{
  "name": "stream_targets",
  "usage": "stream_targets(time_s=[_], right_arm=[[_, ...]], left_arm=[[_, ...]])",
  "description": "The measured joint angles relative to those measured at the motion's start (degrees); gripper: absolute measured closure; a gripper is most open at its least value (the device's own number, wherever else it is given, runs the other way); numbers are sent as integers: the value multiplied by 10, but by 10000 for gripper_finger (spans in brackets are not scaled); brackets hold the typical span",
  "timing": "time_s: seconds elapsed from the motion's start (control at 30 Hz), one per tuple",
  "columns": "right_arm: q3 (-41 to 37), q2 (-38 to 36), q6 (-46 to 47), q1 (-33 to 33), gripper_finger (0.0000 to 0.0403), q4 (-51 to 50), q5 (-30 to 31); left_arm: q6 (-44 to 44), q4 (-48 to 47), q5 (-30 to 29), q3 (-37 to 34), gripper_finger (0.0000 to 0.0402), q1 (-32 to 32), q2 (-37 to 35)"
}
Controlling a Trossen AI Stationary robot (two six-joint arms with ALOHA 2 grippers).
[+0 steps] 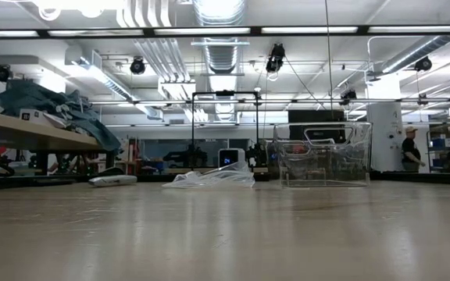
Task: Roll bandage
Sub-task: Roll the pink bandage
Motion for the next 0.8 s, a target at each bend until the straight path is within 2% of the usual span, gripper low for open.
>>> stream_targets(time_s=[0.17, 0.4, 0.57, 0.8], right_arm=[[20, -7, 12, -23, 403, -10, 0], [16, -6, 36, -70, 403, -58, -5], [7, -6, 36, -96, 403, -73, -13], [4, -7, 79, -136, 403, -73, -110]], left_arm=[[-6, 2, 38, 0, 393, 0, 0], [-5, 32, 147, 0, 393, 0, -2], [-5, 31, 154, 0, 393, 1, -2], [-10, 33, 173, 0, 393, 1, -8]])
